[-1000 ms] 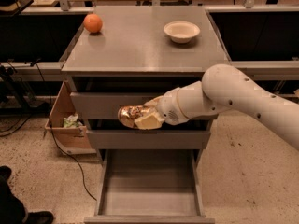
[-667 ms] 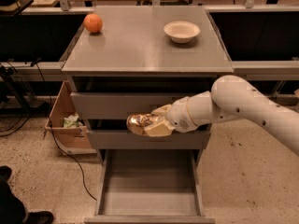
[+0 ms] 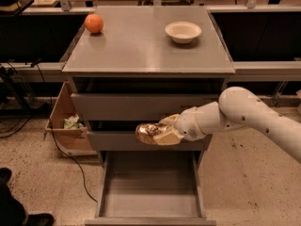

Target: Place orange can into bottom drawer

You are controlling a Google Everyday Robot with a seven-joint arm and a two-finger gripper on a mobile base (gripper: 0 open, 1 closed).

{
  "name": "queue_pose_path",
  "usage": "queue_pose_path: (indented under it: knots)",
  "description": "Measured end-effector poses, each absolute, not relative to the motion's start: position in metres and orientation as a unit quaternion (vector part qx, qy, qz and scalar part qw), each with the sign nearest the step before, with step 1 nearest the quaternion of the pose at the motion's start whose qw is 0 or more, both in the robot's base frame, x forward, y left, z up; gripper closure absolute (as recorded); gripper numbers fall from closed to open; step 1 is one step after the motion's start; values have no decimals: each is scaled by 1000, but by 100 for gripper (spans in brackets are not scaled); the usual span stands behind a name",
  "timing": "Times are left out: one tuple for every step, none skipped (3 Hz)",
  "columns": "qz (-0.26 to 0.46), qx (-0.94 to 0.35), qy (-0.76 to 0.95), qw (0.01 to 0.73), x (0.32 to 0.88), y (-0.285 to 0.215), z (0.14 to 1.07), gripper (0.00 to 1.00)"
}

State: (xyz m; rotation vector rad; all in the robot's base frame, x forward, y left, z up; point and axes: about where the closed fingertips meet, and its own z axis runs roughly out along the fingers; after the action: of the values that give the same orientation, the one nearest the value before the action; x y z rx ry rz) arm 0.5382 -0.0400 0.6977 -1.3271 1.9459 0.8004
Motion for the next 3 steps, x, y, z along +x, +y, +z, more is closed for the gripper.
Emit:
queue_pose_path:
  knots:
    - [292,-512,740,325,539,-52,664,100]
    - [278,-521,737,331,544,-79,609,100]
    - [275,-538,726,329,552,-103,548,100]
